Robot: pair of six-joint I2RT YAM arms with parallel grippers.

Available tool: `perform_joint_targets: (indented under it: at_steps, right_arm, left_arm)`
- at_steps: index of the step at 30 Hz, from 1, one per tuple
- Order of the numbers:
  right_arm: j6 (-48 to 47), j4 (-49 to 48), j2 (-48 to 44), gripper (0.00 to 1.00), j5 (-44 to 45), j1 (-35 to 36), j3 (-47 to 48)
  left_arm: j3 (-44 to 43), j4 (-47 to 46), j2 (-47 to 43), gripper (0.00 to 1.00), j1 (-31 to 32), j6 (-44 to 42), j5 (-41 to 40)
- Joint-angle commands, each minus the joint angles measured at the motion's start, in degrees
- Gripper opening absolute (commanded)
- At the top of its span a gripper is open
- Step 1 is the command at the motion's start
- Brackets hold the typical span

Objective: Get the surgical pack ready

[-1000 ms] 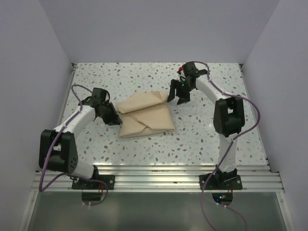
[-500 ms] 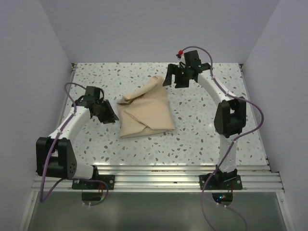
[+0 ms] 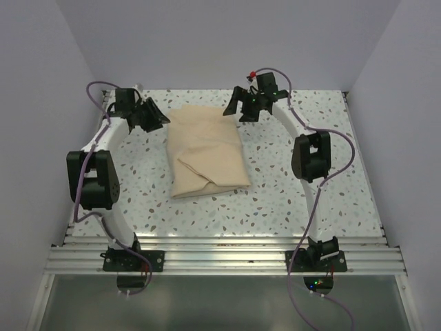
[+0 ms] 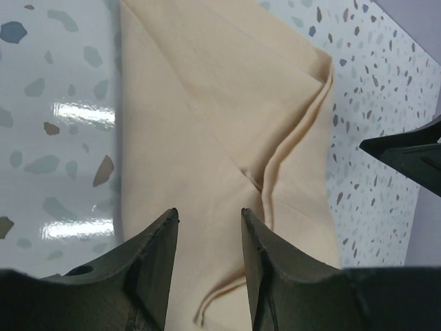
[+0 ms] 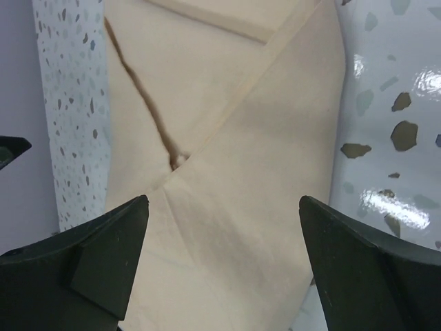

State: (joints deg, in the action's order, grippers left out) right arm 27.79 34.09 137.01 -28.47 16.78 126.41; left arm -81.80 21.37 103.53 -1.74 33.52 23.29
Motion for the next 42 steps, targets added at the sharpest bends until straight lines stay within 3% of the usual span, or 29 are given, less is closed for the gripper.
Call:
perform_joint_targets:
  at_steps: [1, 6, 15, 19, 31, 33, 36, 37, 39, 40, 42]
  right_arm:
    - [5.3, -4.3, 4.7, 0.95, -1.3, -1.1, 5.1]
    - [5.2, -6.6, 12.8, 0.92, -0.2, -1.6, 12.3]
    - [7.7, -8.4, 22.0, 0.87, -1.0, -2.4, 19.3]
    - [10.6, -9.6, 25.6, 0.84, -2.4, -2.3, 21.4]
    - [16.0, -14.2, 31.0, 0.73, -6.3, -1.0, 25.8]
    - [17.4, -16.8, 31.5, 0.69, -7.1, -0.3, 25.8]
    - [19.0, -17.6, 31.4, 0.61, -7.7, 0.0, 26.1]
    - [19.0, -17.8, 31.1, 0.60, -7.7, 0.1, 25.9]
    - [19.0, -18.5, 30.1, 0.52, -7.0, -0.2, 25.6]
    - [19.3, -18.9, 29.8, 0.35, -6.9, -0.3, 25.8]
    - [21.9, -21.2, 29.1, 0.20, -6.9, -0.9, 25.8]
  left_arm:
    - [-2.0, -9.6, 5.0, 0.46, -1.0, 0.8, -1.5]
    - [-3.6, -15.2, 11.1, 0.47, -1.1, 1.0, -5.3]
    - [-14.8, -15.7, 25.0, 0.50, -1.1, 1.7, -8.3]
    - [-20.8, -14.6, 30.5, 0.50, -1.1, 2.8, -7.4]
    - [-25.4, -17.1, 38.2, 0.47, -1.2, 5.9, -1.7]
    - [-26.1, -17.9, 38.9, 0.41, -1.3, 6.8, 1.1]
    - [-28.1, -18.3, 39.6, 0.22, -1.3, 7.6, 5.2]
    - [-28.6, -18.0, 39.8, 0.11, -1.6, 7.7, 5.7]
    - [-29.3, -18.1, 39.7, 0.01, -1.8, 8.7, 7.5]
    - [-29.6, -18.4, 39.5, 0.00, -2.2, 9.4, 8.0]
    - [-30.9, -18.5, 38.7, 0.00, -2.5, 10.8, 9.7]
